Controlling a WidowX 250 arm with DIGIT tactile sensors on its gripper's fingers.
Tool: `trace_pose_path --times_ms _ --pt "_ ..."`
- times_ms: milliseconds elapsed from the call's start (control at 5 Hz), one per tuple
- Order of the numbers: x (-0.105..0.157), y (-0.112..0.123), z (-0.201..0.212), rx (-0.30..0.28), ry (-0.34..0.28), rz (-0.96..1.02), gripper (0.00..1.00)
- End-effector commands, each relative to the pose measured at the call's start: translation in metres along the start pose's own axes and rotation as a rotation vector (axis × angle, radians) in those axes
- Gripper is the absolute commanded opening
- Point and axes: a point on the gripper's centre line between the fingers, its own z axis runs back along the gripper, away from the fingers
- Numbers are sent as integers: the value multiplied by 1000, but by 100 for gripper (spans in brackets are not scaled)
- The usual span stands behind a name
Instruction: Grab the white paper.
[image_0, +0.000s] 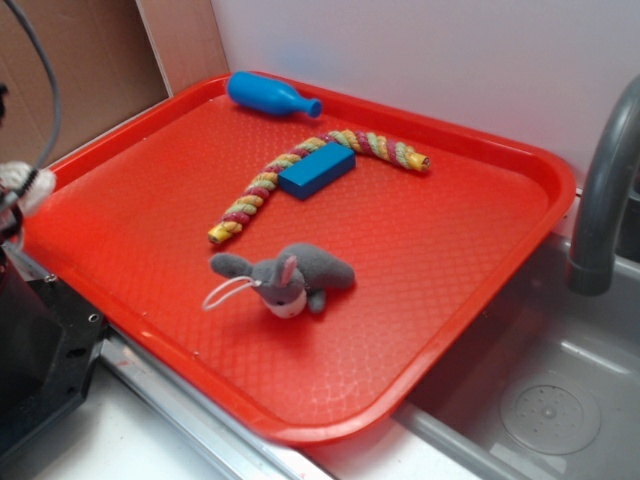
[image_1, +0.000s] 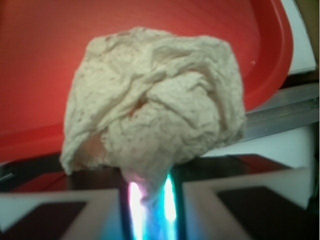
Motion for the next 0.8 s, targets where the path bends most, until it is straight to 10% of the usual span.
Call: trace_pose_path --times_ms 0,600 --pt "82 -73 101 -25 -55 -193 0" --pt "176 -99 90 -32 -48 -246 0"
